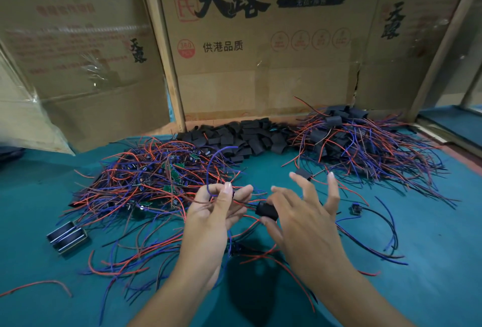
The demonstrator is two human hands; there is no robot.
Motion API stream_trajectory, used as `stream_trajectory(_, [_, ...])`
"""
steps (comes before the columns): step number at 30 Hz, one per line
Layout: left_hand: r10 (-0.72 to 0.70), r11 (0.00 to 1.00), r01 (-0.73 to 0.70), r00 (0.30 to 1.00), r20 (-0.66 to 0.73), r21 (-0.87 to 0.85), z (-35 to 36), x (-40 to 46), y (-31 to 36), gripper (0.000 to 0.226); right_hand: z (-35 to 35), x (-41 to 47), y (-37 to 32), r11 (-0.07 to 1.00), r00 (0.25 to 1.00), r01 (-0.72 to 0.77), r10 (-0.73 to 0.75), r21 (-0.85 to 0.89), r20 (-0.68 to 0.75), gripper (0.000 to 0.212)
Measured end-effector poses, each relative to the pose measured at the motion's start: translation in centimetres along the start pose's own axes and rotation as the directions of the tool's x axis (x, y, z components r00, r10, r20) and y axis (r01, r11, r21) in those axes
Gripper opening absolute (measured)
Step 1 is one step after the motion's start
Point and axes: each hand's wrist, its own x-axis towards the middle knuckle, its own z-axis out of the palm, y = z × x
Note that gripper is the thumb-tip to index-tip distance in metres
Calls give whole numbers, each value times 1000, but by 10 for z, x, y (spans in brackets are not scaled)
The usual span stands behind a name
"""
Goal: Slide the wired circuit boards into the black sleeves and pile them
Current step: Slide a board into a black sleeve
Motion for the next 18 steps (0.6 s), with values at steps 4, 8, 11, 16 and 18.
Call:
stream_trajectory(4, [-115,991,118,992,45,-63,-4,1,-8,10,0,1,-3,1000,999,15,-15,1,39,37])
stream_trajectory(8, [-144,990,144,989,14,3,-8,3,-12,15,6,0,-6,959,995,76,-91,272,44,26])
stream_trajectory(11, [-197,980,197,980,-1,-17,-9,5,-10,16,5,-1,-8,932,997,40,-63,361,52,25])
stream_trajectory(16, [-168,985,168,986,19,43,-11,5,-7,14,5,1,-5,902,998,47,-63,429,23,28])
stream_trajectory(18, [-119,988,117,993,11,99,-14,6,-8,21,6,1,-2,893,996,61,-81,445,26,29])
